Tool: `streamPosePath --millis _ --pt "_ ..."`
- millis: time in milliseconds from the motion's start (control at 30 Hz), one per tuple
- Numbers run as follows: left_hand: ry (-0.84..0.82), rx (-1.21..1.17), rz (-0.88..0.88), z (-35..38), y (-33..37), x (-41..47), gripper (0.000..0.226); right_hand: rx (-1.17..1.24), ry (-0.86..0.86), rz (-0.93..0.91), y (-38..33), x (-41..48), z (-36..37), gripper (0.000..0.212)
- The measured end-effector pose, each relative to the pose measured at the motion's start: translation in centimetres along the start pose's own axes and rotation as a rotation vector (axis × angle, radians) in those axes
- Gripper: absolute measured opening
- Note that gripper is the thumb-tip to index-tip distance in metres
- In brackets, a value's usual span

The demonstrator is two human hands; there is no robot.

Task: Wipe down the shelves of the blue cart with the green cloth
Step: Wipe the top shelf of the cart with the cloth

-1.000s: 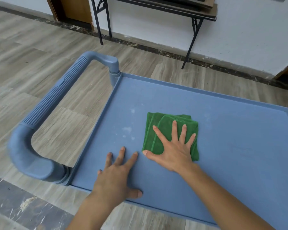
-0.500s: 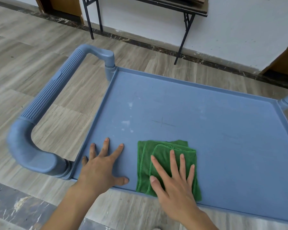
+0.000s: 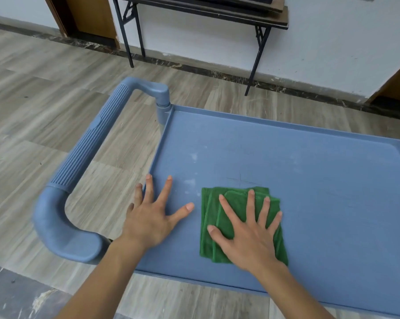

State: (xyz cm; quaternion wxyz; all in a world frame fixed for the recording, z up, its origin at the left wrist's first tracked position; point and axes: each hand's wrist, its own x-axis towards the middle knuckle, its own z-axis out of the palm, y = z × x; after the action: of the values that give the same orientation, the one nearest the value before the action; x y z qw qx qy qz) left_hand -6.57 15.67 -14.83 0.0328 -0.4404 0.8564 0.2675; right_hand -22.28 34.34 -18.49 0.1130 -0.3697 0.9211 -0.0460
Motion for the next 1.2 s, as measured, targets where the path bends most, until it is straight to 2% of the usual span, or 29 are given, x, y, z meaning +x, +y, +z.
streamPosePath --millis 100,233,367,633,867,1000,1200 --pt "0.061 -0.113 -0.020 0.1 -0.5 -0.4 0.101 0.009 0.018 0.017 -1.3 3.5 -0.3 0.080" --pt "0.142 -0.205 -0.040 -0.1 -0.3 -0.8 0.080 0.022 0.002 0.030 -2.6 8.8 -0.8 0.084" --pt "0.221 -0.215 -0.058 0.4 -0.4 -0.8 0.081 0.036 -0.006 0.021 -4.0 14.9 -1.8 0.086" --pt "0.163 -0.220 -0.103 0.0 -0.2 0.0 0.078 0.023 -0.031 0.015 -7.1 24.6 -3.9 0.092" --pt "0.109 -0.133 -0.074 -1.1 0.6 5.4 0.078 0.021 -0.006 0.031 -8.8 27.3 -4.2 0.093" --pt "0.019 -0.233 -0.104 -2.8 2.0 10.3 0.082 0.024 0.022 0.039 -8.6 27.0 -3.8 0.093" --pt "-0.373 -0.292 -0.168 -5.6 -0.9 12.6 0.085 0.002 0.024 -0.008 -8.4 25.2 -3.2 0.091"
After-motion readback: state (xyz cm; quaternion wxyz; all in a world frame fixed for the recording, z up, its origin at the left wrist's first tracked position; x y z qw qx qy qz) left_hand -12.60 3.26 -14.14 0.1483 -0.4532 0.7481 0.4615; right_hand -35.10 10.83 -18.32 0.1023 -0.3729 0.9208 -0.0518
